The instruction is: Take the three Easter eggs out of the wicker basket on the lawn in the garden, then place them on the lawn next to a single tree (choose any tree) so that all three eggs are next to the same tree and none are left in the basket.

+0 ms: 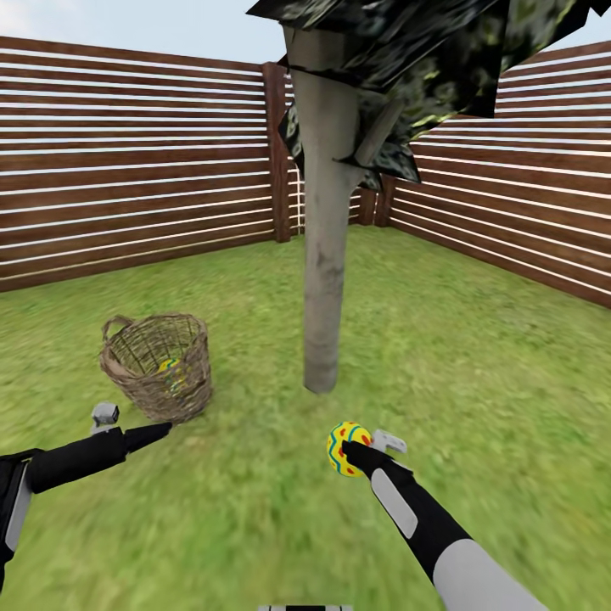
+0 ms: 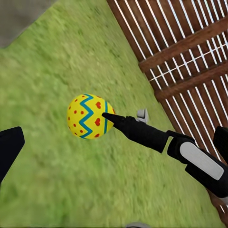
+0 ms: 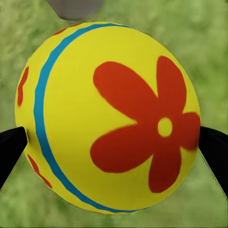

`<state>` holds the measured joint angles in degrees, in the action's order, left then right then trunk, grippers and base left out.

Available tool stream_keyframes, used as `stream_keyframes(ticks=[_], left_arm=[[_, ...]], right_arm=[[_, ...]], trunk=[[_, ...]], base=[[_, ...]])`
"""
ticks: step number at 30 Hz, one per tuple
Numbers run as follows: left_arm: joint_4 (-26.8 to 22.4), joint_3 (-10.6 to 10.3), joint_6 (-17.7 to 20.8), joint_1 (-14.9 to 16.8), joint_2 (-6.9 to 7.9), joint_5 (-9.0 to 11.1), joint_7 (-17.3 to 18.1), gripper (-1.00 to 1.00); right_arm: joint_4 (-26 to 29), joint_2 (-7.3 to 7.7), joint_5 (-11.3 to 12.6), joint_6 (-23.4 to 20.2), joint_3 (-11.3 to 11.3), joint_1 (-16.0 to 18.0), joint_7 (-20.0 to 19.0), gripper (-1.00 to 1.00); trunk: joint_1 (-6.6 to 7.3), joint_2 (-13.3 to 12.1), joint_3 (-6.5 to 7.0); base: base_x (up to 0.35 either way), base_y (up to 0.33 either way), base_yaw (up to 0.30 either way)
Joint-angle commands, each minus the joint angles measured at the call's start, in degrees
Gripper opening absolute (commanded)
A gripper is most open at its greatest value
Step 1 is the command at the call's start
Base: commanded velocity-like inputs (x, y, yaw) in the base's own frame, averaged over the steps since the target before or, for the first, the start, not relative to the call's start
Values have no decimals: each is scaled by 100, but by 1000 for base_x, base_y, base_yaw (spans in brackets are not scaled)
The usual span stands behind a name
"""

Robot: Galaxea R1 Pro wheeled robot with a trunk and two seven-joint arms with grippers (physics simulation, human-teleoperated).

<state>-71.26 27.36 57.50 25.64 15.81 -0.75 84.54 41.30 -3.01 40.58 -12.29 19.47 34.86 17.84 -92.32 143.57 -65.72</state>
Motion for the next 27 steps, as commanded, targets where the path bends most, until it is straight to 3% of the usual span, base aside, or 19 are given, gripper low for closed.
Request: stream_keyframes(ticks=[1, 7, 16, 27], left_arm=[[-2, 0, 60, 3, 1, -10, 22, 100], [-2, -2, 60, 3, 1, -12, 24, 100], [-2, 27, 52, 3, 1, -6, 33, 100], [-2, 28, 54, 3, 1, -6, 28, 100]], right_arm=[[10, 3, 38, -13, 26, 3, 45, -100], [10, -43, 12, -19, 38, 3, 45, -100], [4, -112, -15, -19, 40, 3, 45, -100], [-16, -119, -27, -13, 40, 3, 45, -100]], trunk=[[-2, 2, -5], [-2, 2, -5], [-2, 2, 10], [-30, 17, -233]], base=[[267, -90, 0], [46, -84, 5], [93, -136, 186], [1, -1, 4]])
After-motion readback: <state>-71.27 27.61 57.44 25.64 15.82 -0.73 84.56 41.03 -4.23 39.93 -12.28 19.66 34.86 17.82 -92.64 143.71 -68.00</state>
